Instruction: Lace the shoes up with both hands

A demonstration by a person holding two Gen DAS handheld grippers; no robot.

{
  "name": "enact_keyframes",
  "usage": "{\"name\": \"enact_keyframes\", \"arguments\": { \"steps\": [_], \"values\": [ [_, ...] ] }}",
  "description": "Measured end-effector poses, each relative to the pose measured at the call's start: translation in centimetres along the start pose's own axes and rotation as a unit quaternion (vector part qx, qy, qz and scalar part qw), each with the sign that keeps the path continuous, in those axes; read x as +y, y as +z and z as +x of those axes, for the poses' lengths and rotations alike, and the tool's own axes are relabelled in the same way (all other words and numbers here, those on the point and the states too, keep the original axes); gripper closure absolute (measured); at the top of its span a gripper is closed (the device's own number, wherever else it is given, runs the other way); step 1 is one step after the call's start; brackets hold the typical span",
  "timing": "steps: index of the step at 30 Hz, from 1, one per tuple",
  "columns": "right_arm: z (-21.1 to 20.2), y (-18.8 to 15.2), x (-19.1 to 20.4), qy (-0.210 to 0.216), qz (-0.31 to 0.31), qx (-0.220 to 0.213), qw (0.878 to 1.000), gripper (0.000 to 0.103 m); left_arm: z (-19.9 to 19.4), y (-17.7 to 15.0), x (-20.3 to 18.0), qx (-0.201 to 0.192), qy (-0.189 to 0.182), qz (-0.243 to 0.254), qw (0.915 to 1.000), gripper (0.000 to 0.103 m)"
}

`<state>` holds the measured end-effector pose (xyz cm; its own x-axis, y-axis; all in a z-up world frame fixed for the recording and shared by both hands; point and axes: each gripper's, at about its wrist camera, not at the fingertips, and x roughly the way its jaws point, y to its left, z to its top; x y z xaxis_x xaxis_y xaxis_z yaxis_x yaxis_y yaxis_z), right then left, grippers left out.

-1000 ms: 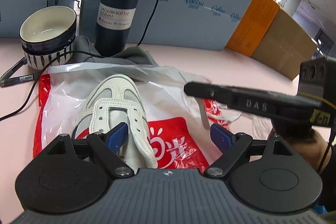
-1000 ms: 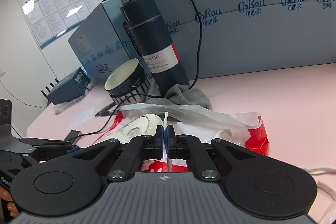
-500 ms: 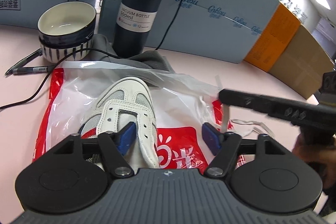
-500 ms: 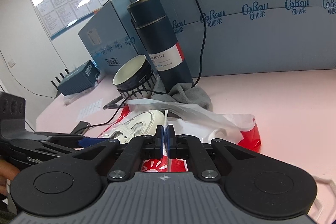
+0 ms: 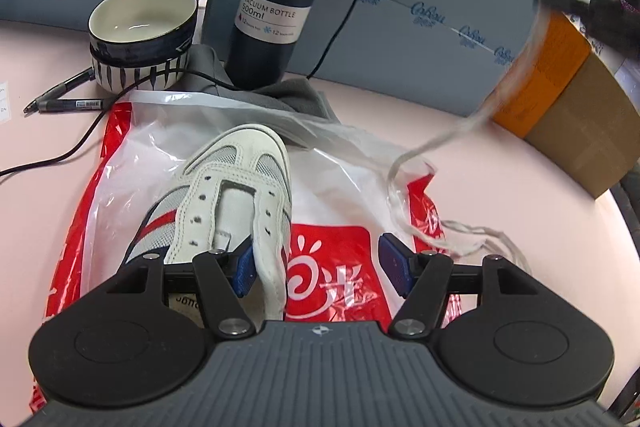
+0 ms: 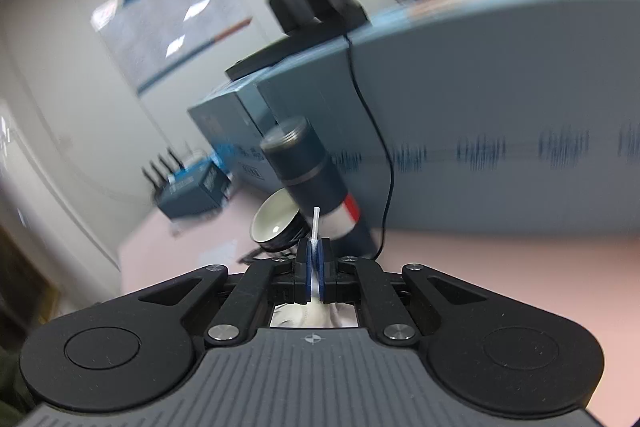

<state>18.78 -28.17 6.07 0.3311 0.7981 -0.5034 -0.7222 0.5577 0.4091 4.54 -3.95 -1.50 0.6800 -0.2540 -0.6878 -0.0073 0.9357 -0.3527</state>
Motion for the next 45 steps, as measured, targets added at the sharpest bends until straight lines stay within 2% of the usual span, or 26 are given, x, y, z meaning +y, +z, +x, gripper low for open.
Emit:
{"name": "enact_keyframes", "arguments": {
  "steps": [2,5,10,16,17,18,19,23,26,28,33,36,37,38,39,40,43,45],
  "values": [
    [1.0,0.4,0.9,-0.008,-0.052,0.025,0.998,0.099,-0.1,-0.2,-0.1,0.002,0.001,-0.001,1.0000,0.044],
    [2.6,0.9,2.2,-0.019,-0.130,0.063,0.989,0.099,-0.3,-0.4,-0.1,0.003,0.000,-0.005,1.0000,0.044],
    [5.3,1.4,4.1,-0.038,-0.250,0.119,0.960,0.099,-0.5,-0.9,0.1,-0.001,-0.002,-0.004,1.0000,0.043],
    [10.5,-4.0,3.1,-0.053,-0.283,0.123,0.950,0.097,-0.4,-1.0,-0.1,-0.010,0.006,0.005,0.9999,0.043],
    [11.0,-4.6,3.0,-0.052,-0.285,0.121,0.950,0.093,-0.4,-1.0,-0.1,-0.011,0.008,0.007,0.9999,0.042],
    [11.0,-4.8,2.8,-0.045,-0.280,0.117,0.952,0.086,-0.4,-1.0,-0.2,-0.013,0.010,0.007,0.9998,0.042],
    [10.9,-5.0,2.7,-0.041,-0.281,0.114,0.952,0.084,-0.4,-1.0,-0.2,-0.014,0.013,0.007,0.9998,0.042],
    [10.0,-5.5,2.9,-0.038,-0.312,0.107,0.943,0.084,-0.3,-0.9,-0.4,-0.022,0.025,0.002,0.9994,0.041],
    [9.9,-5.6,3.1,-0.045,-0.310,0.094,0.945,0.082,-0.1,-0.8,-0.6,-0.027,0.035,-0.004,0.9990,0.038],
    [9.9,-5.5,2.6,-0.047,-0.284,0.091,0.953,0.081,0.0,-0.8,-0.7,-0.028,0.039,-0.004,0.9988,0.035],
    [10.5,-5.8,0.6,-0.041,-0.183,0.088,0.978,0.081,0.4,-0.8,-0.8,-0.036,0.053,-0.005,0.9979,0.034],
    [11.2,-5.8,-0.6,-0.038,-0.121,0.085,0.988,0.082,0.6,-0.5,-0.7,-0.044,0.061,-0.013,0.9971,0.035],
    [11.4,-5.8,-0.9,-0.036,-0.104,0.084,0.990,0.087,0.7,-0.5,-0.7,-0.042,0.069,-0.009,0.9967,0.039],
    [11.4,-5.8,-1.0,-0.035,-0.090,0.084,0.992,0.099,0.8,-0.4,-0.7,-0.040,0.076,-0.005,0.9963,0.046],
    [11.4,-5.7,-1.1,-0.033,-0.079,0.082,0.993,0.099,0.9,-0.4,-0.5,-0.038,0.083,-0.003,0.9959,0.060],
    [11.1,-5.6,-1.0,-0.028,-0.077,0.080,0.993,0.099,0.9,-0.5,-0.2,-0.036,0.088,-0.001,0.9954,0.069],
    [9.9,-5.2,-0.4,0.002,-0.089,0.073,0.993,0.099,0.6,-0.7,0.9,-0.035,0.077,-0.011,0.9964,0.082],
    [9.0,-5.0,0.4,0.030,-0.099,0.074,0.992,0.099,0.6,-0.7,1.0,-0.034,0.074,-0.003,0.9967,0.083]
  ]
}}
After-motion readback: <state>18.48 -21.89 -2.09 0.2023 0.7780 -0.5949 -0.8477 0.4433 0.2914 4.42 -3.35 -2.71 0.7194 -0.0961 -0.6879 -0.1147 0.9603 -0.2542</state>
